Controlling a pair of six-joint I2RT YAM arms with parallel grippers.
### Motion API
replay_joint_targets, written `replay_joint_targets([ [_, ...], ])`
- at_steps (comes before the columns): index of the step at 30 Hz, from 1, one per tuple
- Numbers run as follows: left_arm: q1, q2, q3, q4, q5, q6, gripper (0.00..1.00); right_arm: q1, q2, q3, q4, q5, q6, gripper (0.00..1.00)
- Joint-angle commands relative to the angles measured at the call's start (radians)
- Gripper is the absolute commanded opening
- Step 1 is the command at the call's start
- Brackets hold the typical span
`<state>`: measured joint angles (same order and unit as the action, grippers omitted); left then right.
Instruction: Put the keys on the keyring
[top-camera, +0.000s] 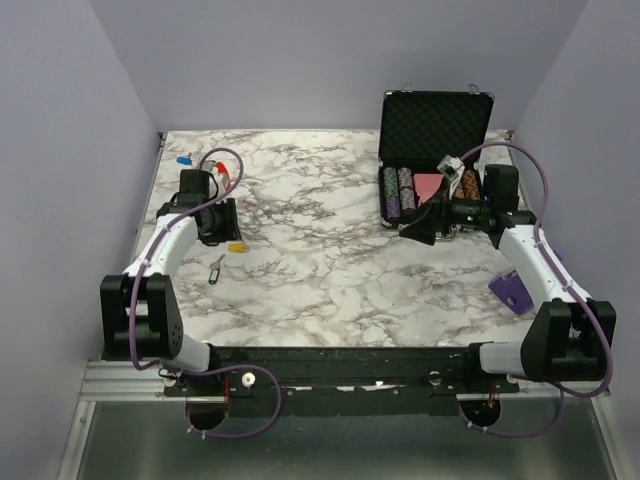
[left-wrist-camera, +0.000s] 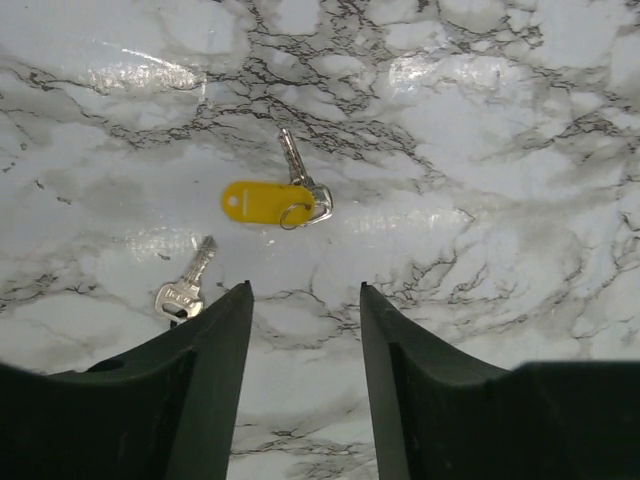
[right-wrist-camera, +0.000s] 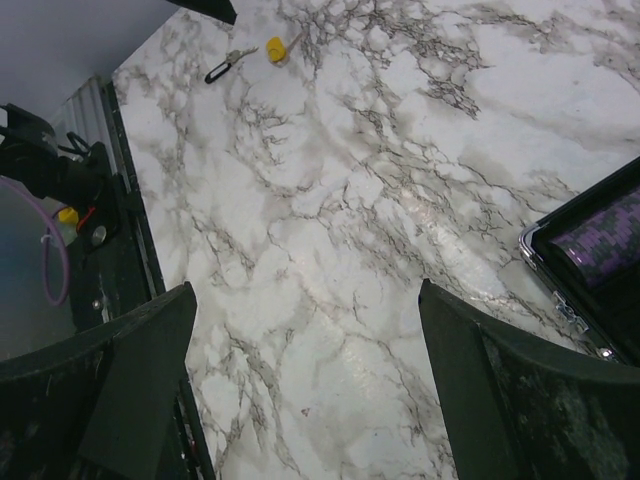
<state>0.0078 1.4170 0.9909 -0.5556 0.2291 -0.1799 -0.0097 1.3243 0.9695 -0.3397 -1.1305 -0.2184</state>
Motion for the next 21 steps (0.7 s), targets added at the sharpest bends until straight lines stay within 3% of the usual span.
replay_joint_targets([
  [1,-0.003,0.129,0.101,-0.102,-0.048,0.098,0.51,0.010,0.007,0.024,-0.030,0.015,-0.032,1.00],
  [7,-0.002,0.237,0.158,-0.135,-0.005,0.125,0.42,0.033,0.004,0.024,-0.030,0.014,-0.030,1.00],
  [21,0.004,0.381,0.250,-0.176,0.064,0.134,0.40,0.036,0.001,0.026,-0.032,0.017,-0.027,1.00],
])
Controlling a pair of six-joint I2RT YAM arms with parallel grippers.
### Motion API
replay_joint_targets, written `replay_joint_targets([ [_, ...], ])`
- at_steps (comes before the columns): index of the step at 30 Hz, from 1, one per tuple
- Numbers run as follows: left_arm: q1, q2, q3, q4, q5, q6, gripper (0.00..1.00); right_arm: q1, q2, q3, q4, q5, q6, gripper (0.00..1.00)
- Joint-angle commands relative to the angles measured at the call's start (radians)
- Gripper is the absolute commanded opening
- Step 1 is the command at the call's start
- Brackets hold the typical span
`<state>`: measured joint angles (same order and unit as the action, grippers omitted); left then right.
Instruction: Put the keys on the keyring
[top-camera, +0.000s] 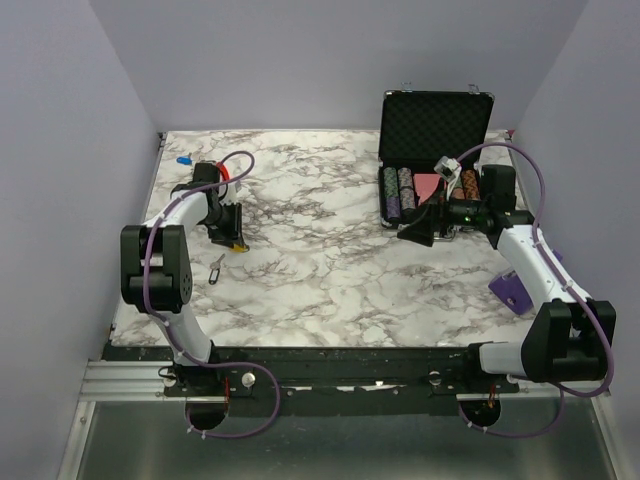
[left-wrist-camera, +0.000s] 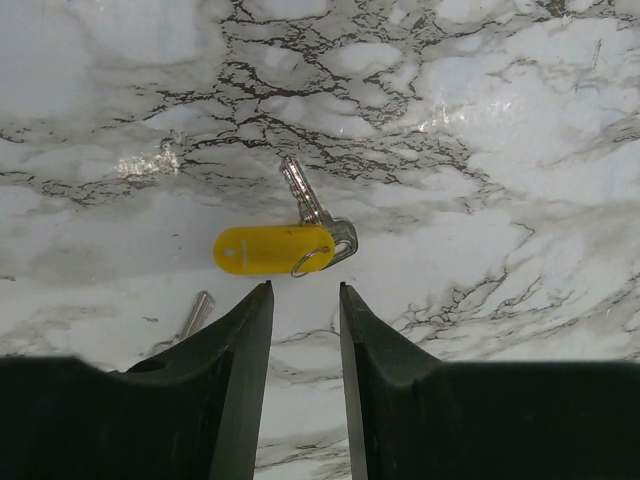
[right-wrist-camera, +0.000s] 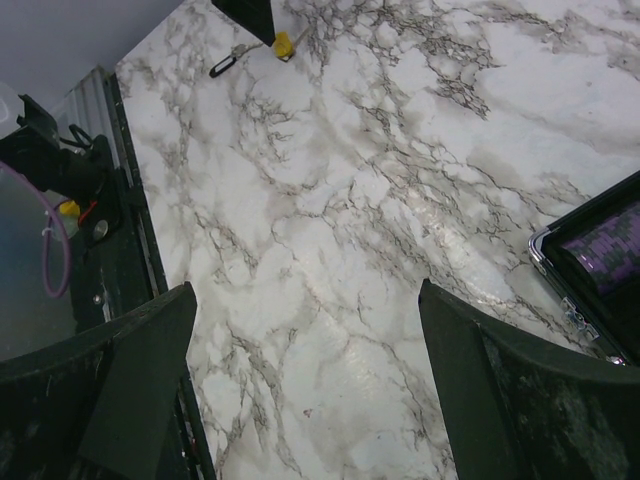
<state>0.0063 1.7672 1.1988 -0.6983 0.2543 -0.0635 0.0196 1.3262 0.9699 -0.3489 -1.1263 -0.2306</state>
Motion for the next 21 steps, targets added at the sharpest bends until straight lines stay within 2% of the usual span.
replay_joint_targets([
  [1,0.007,0.032,0.044,-0.029,0.042,0.016,0.40,0.005,0.001,0.026,-0.022,0.013,-0.016,1.00],
  [8,0.009,0.060,0.085,-0.059,0.025,0.008,0.40,0.006,0.002,0.029,-0.027,0.013,-0.015,1.00],
  [15,-0.003,0.084,0.099,-0.101,-0.101,-0.009,0.40,0.006,0.001,0.035,-0.035,0.013,-0.019,1.00],
  [21,-0.065,0.138,0.165,-0.159,-0.171,-0.012,0.38,0.006,-0.001,0.039,-0.044,0.010,-0.024,1.00],
])
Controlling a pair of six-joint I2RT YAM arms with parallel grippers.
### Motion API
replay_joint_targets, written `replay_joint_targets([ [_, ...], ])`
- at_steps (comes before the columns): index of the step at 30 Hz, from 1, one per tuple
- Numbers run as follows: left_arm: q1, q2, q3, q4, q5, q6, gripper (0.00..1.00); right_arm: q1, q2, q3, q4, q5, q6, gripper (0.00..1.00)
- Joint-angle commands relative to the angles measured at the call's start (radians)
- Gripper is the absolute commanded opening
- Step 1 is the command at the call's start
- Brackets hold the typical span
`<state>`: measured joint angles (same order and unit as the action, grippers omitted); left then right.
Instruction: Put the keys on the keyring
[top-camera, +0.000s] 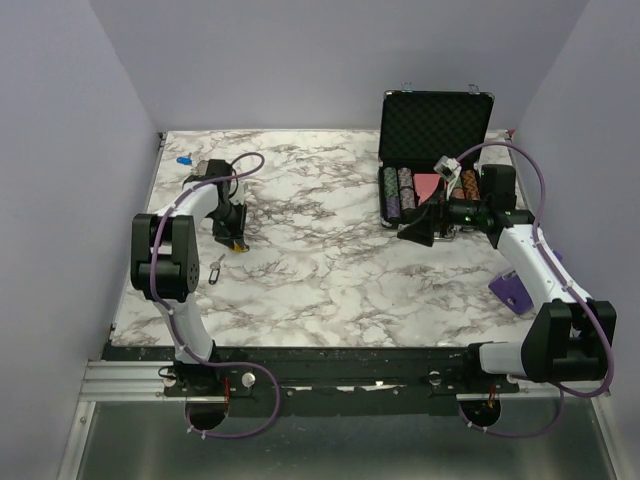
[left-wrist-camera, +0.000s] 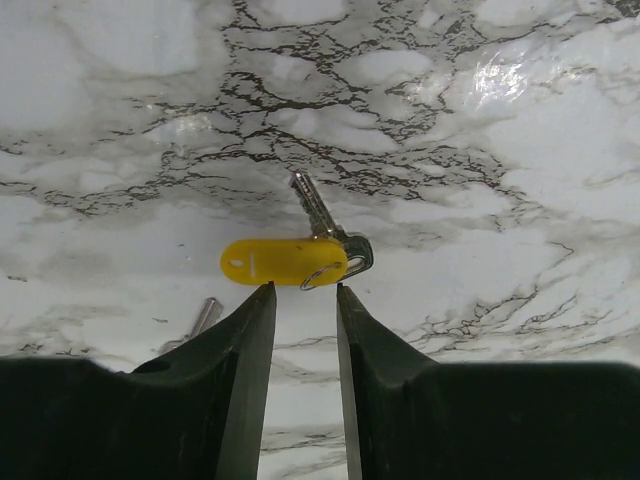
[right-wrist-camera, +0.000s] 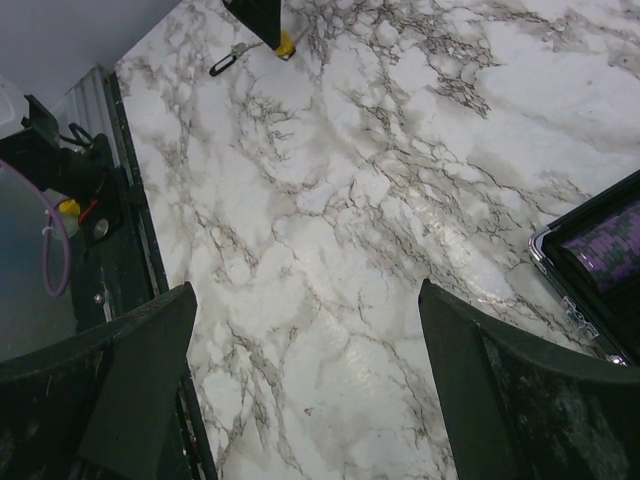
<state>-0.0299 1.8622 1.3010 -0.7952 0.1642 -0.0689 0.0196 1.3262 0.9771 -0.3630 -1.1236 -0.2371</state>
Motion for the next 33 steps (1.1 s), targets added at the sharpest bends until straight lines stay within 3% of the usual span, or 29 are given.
replay_joint_targets([
  [1,-0.028,0.049,0.075,-0.070,-0.080,-0.006,0.38,0.005,-0.002,0.032,-0.031,0.007,-0.021,1.00],
  [9,-0.036,0.086,0.130,-0.110,-0.077,-0.002,0.34,0.006,-0.004,0.041,-0.047,0.013,-0.034,1.00],
  [25,-0.041,0.138,0.198,-0.200,-0.057,0.006,0.37,0.005,-0.010,0.057,-0.071,0.013,-0.048,1.00],
  [30,-0.041,0.123,0.179,-0.176,-0.068,0.007,0.36,0.006,-0.018,0.063,-0.082,0.012,-0.056,1.00],
  [33,-0.042,0.048,0.101,-0.075,-0.072,0.001,0.36,0.006,-0.019,0.061,-0.082,0.008,-0.056,1.00],
])
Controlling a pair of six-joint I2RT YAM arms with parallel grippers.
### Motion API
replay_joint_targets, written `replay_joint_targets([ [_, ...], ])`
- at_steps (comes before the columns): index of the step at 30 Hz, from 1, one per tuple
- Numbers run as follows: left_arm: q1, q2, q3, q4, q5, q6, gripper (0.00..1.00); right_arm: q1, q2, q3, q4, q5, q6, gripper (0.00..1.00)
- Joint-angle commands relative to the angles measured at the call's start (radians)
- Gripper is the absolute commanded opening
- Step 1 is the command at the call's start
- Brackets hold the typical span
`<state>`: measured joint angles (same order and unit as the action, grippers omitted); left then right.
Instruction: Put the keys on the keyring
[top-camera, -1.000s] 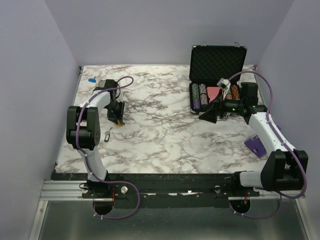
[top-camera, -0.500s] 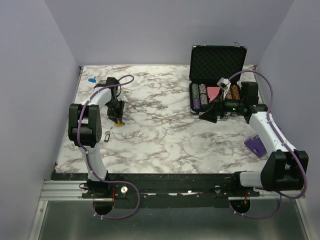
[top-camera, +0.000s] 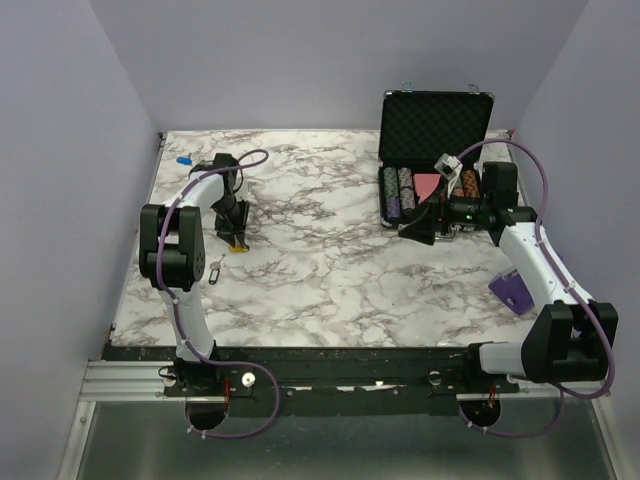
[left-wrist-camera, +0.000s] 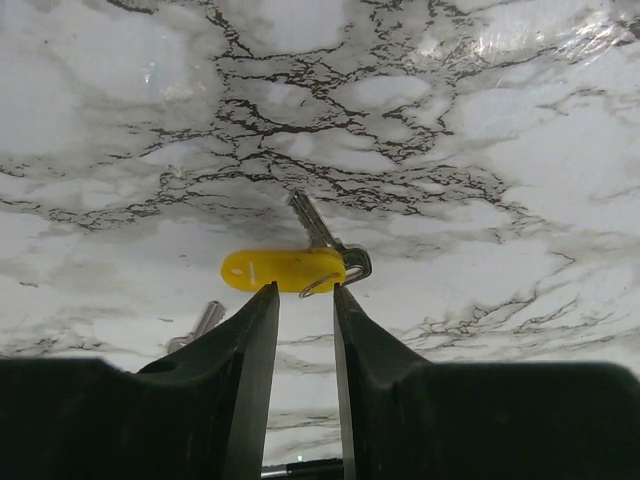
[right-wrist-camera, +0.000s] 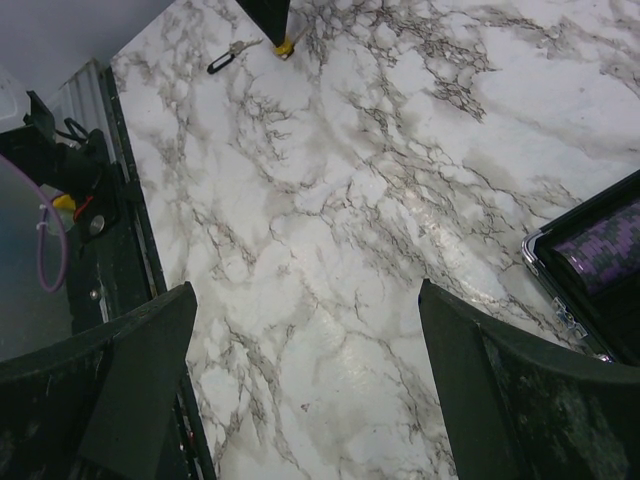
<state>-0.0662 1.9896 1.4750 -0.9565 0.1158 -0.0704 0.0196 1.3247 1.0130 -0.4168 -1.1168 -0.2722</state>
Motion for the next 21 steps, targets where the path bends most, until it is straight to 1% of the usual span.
replay_joint_targets([
  [1,-0.006,-0.122,-0.100,0.134,-0.033,-0.005,0.37,0.005,-0.018,0.025,-0.028,0.000,-0.021,1.00],
  [5,0.002,-0.280,-0.162,0.212,-0.067,-0.019,0.41,0.006,-0.016,0.024,-0.028,-0.006,-0.021,1.00],
  [8,0.019,-0.391,-0.226,0.266,-0.076,-0.049,0.49,0.006,-0.018,0.024,-0.028,-0.006,-0.022,1.00],
  [10,0.045,-0.477,-0.301,0.330,-0.052,-0.097,0.60,0.006,-0.019,0.024,-0.028,-0.003,-0.022,1.00],
  [11,0.057,-0.507,-0.350,0.370,-0.022,-0.138,0.69,0.005,-0.018,0.024,-0.028,-0.003,-0.024,1.00],
  [12,0.110,-0.556,-0.395,0.412,0.011,-0.199,0.77,0.005,-0.018,0.024,-0.028,-0.003,-0.024,1.00],
  [14,0.169,-0.615,-0.482,0.464,0.054,-0.344,0.90,0.006,-0.018,0.024,-0.028,-0.005,-0.022,1.00],
  [15,0.187,-0.635,-0.505,0.466,0.053,-0.423,0.93,0.006,-0.016,0.022,-0.027,-0.006,-0.021,1.00],
  [16,0.200,-0.649,-0.519,0.457,0.038,-0.489,0.92,0.005,-0.016,0.022,-0.027,-0.008,-0.019,1.00],
  [17,0.200,-0.655,-0.525,0.438,0.009,-0.547,0.87,0.005,-0.016,0.021,-0.025,-0.009,-0.019,1.00],
  [18,0.200,-0.658,-0.524,0.406,-0.028,-0.596,0.78,0.006,-0.016,0.022,-0.025,-0.011,-0.016,1.00],
  [20,0.201,-0.644,-0.513,0.359,-0.044,-0.661,0.61,0.005,-0.016,0.021,-0.023,-0.014,-0.015,1.00],
  [21,0.198,-0.625,-0.504,0.332,-0.054,-0.681,0.57,0.005,-0.018,0.021,-0.022,-0.015,-0.013,1.00],
])
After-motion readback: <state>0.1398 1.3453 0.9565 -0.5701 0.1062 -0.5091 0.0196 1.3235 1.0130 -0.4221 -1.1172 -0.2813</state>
